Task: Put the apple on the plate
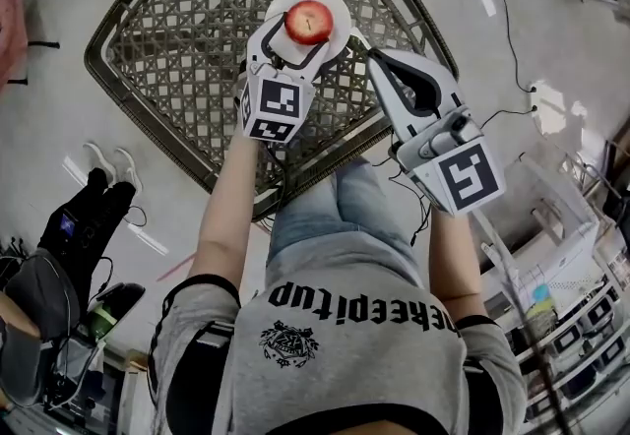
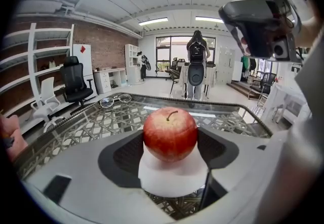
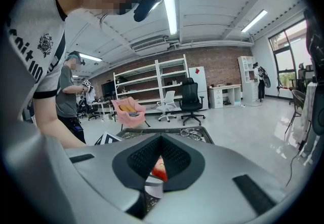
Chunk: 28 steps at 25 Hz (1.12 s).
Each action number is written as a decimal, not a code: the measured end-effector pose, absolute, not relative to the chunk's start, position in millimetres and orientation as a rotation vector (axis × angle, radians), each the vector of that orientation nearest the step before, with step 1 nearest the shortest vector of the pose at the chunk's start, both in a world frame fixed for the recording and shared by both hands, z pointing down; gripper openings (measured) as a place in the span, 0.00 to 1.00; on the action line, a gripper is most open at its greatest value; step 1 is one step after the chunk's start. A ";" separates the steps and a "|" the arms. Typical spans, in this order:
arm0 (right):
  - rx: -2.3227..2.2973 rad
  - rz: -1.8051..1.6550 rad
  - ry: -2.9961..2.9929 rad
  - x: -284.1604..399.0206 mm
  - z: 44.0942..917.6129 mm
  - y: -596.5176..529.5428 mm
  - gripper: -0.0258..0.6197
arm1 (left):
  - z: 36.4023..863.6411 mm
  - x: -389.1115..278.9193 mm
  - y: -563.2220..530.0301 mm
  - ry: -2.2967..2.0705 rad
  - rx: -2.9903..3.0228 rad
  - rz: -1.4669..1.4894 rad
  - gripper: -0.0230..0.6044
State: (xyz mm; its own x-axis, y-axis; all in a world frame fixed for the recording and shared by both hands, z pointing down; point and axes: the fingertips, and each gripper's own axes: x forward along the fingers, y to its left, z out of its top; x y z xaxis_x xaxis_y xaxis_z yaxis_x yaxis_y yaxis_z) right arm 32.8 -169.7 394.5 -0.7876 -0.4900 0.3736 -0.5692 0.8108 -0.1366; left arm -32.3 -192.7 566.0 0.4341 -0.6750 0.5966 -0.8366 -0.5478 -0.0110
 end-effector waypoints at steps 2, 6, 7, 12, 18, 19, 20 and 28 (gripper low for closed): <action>0.804 0.343 -2.675 32.6 393.9 -170.1 0.04 | 565.9 -32.1 -192.9 -1.305 2.412 0.799 0.64; 0.801 0.340 -2.672 32.2 391.5 -169.0 0.04 | 564.5 -33.5 -192.6 -1.317 2.402 0.786 0.64; 0.800 0.336 -2.673 32.0 391.2 -168.6 0.04 | 564.3 -33.8 -192.7 -1.325 2.396 0.783 0.64; 0.788 0.330 -2.675 31.0 390.9 -167.9 0.04 | 565.1 -35.9 -193.0 -1.347 2.371 0.786 0.64; 0.781 0.320 -2.679 31.4 387.6 -165.2 0.04 | 563.6 -40.8 -189.0 -1.336 2.349 0.780 0.64; 0.779 0.316 -2.681 31.4 386.9 -164.4 0.04 | 563.7 -40.7 -187.6 -1.332 2.348 0.783 0.64; 0.777 0.313 -2.683 31.6 386.5 -163.7 0.04 | 564.3 -40.3 -186.4 -1.330 2.347 0.786 0.64; 0.768 0.305 -2.679 34.2 387.4 -156.1 0.04 | 568.0 -39.4 -184.3 -1.357 2.355 0.785 0.64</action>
